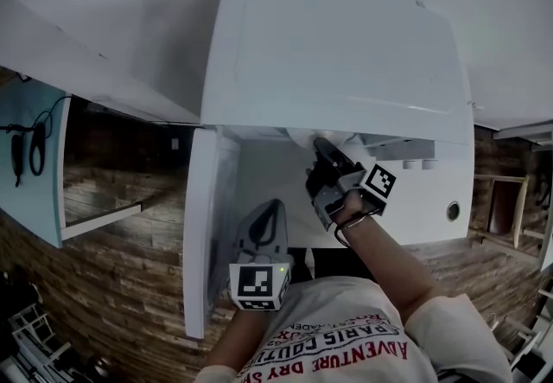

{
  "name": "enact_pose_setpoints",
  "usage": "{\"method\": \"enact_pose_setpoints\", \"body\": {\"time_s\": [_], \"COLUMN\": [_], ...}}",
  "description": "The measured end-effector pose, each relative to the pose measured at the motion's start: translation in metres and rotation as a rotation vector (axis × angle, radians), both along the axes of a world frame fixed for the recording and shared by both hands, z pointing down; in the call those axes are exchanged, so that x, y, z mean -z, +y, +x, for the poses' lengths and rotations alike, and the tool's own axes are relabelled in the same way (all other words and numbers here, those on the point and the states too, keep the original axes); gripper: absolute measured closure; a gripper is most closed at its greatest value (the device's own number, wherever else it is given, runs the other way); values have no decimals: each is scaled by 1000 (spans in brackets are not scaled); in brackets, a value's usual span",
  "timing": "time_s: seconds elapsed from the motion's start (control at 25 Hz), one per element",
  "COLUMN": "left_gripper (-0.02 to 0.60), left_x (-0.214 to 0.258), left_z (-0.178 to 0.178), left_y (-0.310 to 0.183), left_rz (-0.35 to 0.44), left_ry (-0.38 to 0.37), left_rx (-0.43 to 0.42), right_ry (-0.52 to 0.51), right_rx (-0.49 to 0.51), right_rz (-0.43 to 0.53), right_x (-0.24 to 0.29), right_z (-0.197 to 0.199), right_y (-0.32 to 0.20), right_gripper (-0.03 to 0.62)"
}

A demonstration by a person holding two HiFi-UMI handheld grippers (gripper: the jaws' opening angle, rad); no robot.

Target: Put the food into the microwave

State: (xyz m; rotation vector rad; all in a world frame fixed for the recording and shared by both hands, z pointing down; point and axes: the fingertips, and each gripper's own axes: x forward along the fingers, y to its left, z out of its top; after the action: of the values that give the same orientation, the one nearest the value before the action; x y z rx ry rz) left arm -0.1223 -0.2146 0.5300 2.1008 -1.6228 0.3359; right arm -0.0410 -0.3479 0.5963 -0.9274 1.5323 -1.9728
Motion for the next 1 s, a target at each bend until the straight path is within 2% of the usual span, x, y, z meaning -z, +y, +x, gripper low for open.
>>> {"method": "enact_pose_setpoints", "body": {"time_s": [0.24, 0.44, 0.68, 0.88, 1.0], "left_gripper": [578, 578, 578, 578, 578], "left_x": [1, 0, 1, 10, 13], "left_z": [18, 23, 24, 29, 30], "left_y": [-5, -5, -10, -16, -18], "left_rz": [14, 7, 9, 19, 23], "left_ry": [-4, 1, -2, -5, -7], "left_rx": [-67, -88, -93, -112, -120], "right_ry": [23, 18, 88, 144, 182], "right_rx": [-8, 21, 101, 150, 210], "right_rz": [-15, -5, 69, 99, 117], "right_x": [-1, 2, 18, 24, 22], "right_z": [-4, -5, -5, -7, -10], "right_y": [0, 0, -5, -3, 5], "right_gripper": [571, 564, 422, 355, 355]}}
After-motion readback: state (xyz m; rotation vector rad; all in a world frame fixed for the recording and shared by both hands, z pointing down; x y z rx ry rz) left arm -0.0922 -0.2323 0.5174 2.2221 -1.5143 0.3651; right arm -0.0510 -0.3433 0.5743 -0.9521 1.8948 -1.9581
